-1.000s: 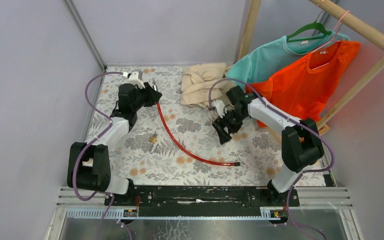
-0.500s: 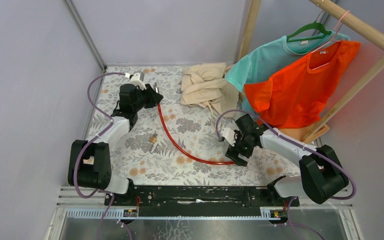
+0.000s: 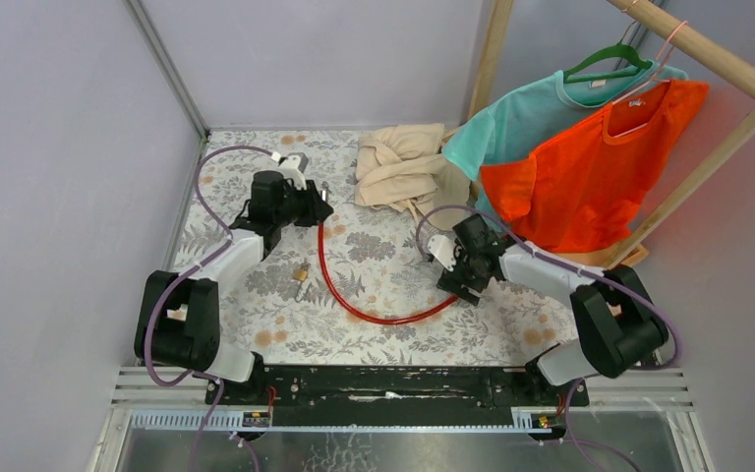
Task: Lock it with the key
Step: Pick up the lock from the center of the board.
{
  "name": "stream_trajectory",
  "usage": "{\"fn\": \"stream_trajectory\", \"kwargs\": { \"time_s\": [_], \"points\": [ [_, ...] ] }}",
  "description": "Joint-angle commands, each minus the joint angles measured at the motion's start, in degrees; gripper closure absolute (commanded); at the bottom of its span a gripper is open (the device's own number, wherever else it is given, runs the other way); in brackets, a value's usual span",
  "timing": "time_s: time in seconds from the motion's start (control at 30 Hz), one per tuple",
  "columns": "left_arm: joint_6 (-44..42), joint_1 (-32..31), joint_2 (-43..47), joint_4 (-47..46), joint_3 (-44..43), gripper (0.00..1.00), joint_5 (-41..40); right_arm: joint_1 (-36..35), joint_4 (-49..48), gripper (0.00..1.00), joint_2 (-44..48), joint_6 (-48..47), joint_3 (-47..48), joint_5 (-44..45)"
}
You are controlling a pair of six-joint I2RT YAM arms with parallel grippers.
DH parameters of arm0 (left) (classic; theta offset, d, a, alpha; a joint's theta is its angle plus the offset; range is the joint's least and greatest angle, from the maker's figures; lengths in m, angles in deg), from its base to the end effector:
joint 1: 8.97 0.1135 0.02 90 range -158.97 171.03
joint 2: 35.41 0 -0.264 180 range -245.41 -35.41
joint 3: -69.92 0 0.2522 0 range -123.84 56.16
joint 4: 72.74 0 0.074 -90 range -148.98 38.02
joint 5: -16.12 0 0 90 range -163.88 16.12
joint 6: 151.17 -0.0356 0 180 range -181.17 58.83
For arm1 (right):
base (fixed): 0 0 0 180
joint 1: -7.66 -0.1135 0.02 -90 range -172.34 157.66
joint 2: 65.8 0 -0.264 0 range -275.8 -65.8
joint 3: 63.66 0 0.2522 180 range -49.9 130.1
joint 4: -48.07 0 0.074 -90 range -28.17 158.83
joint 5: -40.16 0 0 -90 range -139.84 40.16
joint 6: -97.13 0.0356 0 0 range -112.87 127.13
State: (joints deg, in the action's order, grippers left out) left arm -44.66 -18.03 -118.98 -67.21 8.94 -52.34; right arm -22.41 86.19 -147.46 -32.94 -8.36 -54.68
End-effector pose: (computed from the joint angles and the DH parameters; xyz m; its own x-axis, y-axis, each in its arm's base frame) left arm 0.3117 -0.0629 0.2285 -0.5787 -0.1754 -0.7964 0.3148 0.8529 -0.4165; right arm 0.2190 0.1303 0.1639 -0.2560 -0.8894 -0.3787 -0.9089 0.3549 -0.2191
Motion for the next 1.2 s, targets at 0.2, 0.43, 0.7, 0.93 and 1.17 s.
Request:
{"fn": "stream_trajectory", "kwargs": {
  "time_s": [0.2,0.43,0.7,0.93,1.17],
  "points": [
    [3.19,-3.07,-1.53,3.35,1.07,1.00,-3.26,-0.44,-8.05,0.18,-19.09,6.64,18.70,15.48],
    [14.17,-3.92,-1.63,-3.37,2.07,1.00,-7.46,-0.44,0.31,0.17,-26.82,17.36,32.44,14.77],
    [16.29,-4.21,-0.88,-8.53,6.05,1.00,-10.04,-0.16,4.70,0.24,-24.85,27.30,33.04,8.99],
    [15.54,-4.22,-1.03,-9.02,6.43,1.00,-11.38,0.75,1.84,0.37,-22.06,31.78,29.44,2.26],
    [15.05,-4.26,-0.83,-8.87,6.20,1.00,-12.25,1.26,-1.24,0.46,-20.38,35.64,25.62,1.45]
  ]
}}
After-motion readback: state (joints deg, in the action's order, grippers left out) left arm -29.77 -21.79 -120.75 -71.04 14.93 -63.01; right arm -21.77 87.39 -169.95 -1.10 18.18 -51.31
